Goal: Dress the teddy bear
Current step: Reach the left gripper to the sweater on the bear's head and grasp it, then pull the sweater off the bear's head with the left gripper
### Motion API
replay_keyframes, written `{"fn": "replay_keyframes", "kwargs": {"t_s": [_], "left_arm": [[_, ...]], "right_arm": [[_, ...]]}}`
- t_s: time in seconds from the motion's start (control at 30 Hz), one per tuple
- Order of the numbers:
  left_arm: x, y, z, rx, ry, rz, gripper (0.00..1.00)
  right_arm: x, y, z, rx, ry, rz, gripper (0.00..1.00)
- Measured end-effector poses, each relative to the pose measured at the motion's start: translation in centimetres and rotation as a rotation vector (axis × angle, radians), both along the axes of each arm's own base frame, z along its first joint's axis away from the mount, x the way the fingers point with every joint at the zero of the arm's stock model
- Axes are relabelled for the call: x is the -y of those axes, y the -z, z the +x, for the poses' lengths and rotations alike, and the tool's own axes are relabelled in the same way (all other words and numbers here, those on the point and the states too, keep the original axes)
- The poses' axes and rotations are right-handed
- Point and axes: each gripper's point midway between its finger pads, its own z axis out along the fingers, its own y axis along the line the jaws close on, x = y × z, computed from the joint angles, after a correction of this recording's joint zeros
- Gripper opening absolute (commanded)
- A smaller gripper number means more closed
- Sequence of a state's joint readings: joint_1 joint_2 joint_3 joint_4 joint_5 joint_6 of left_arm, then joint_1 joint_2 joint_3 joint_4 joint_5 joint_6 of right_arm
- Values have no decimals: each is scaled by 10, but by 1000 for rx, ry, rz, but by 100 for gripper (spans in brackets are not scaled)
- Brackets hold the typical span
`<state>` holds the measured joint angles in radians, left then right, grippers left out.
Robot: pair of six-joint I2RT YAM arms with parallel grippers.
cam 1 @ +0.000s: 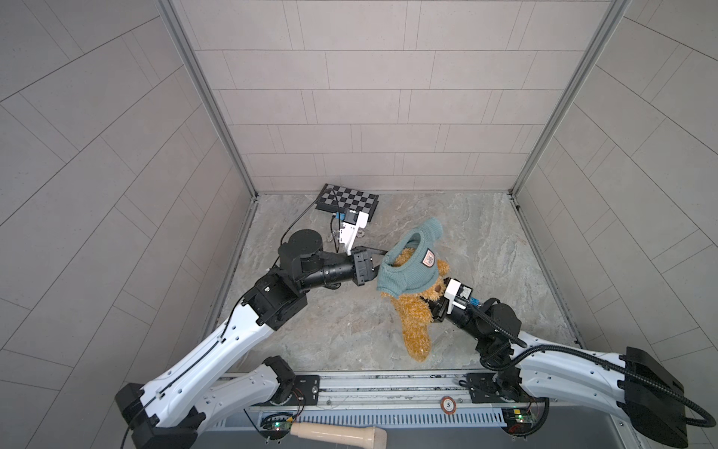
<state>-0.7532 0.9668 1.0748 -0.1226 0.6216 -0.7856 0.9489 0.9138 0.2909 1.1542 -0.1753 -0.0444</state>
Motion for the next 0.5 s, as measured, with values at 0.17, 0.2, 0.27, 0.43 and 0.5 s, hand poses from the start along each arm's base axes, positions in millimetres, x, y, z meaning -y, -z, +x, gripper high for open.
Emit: {"fn": "replay_keyframes", "kwargs": {"t_s": [0.17, 0.2, 0.27, 0.43, 0.5], "left_arm": [[-3, 11, 3, 22, -25, 72, 0], [-4, 12, 4, 25, -30, 82, 0], [-6, 15, 5, 35, -42, 107, 0], [-12, 20, 10, 44, -72, 163, 0], [-15, 25, 14, 34, -90, 189, 0]], "right_arm": [[-1, 5, 1, -11, 0, -14, 0], [-2, 6, 1, -13, 0, -19, 0], [-2, 8, 2, -18, 0, -25, 0], [0, 6, 0, -15, 0, -21, 0], [3, 1, -2, -5, 0, -7, 0]]}}
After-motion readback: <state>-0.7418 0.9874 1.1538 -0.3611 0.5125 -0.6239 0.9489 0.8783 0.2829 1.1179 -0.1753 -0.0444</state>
